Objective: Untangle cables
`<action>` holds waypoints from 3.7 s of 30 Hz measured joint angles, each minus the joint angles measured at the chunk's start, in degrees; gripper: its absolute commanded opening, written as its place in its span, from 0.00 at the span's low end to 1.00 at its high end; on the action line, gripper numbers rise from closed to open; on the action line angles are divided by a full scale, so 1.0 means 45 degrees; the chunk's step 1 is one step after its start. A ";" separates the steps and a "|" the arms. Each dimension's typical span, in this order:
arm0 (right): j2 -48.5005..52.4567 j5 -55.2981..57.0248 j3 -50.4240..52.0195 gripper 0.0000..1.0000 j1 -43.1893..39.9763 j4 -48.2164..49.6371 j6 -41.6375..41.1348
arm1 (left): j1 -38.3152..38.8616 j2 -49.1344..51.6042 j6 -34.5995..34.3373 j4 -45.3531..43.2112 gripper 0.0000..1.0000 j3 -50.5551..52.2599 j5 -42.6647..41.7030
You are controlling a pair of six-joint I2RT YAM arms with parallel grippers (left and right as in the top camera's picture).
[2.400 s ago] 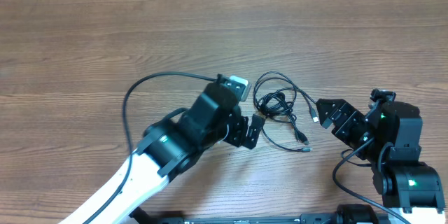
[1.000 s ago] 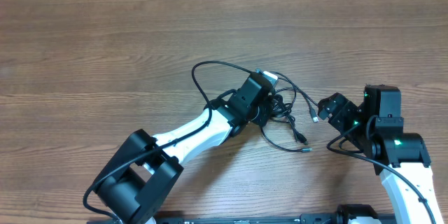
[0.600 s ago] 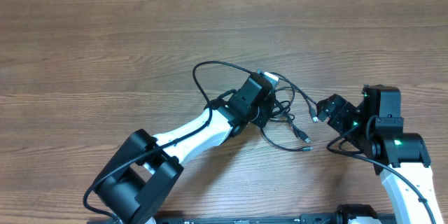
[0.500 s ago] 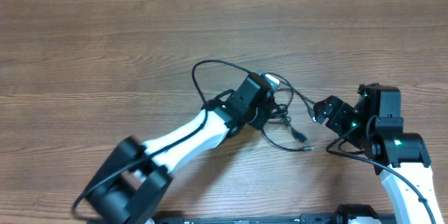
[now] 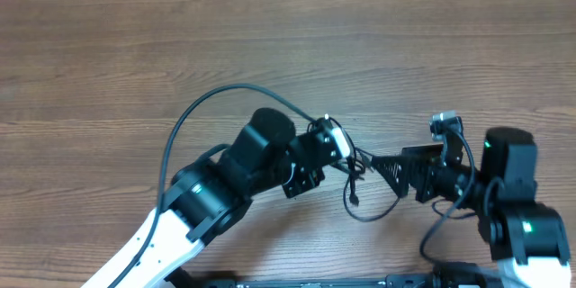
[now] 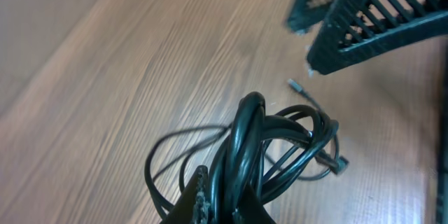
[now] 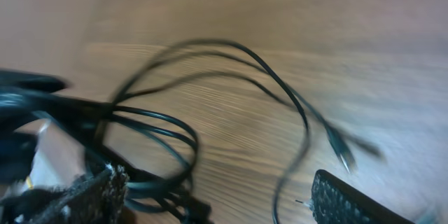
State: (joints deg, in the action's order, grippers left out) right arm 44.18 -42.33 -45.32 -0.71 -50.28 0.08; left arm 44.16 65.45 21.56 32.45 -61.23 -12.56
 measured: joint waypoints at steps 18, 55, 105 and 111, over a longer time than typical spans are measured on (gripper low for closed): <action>-0.2477 -0.6494 0.0000 0.41 0.0000 0.0495 0.3619 | 0.0000 -0.0869 0.1593 0.0136 0.04 0.0000 -0.6052; -0.2477 -0.7422 0.0000 0.19 0.0000 0.1001 0.3997 | 0.0058 -0.0593 -0.1433 -0.0486 0.04 0.0005 -0.7014; -0.2497 -0.7072 0.0000 0.04 0.0010 0.0806 0.3662 | 0.0525 -0.1685 -0.6101 0.0607 0.33 0.0010 -0.3934; -0.2492 -0.7023 0.0000 0.04 0.0000 0.0826 0.3657 | 0.0539 -0.1564 -0.6144 0.0617 0.04 0.0010 -0.4299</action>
State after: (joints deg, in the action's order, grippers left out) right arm 32.97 -73.93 -45.32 -0.71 -46.57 16.53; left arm 46.59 58.41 -6.09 35.22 -61.19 -31.90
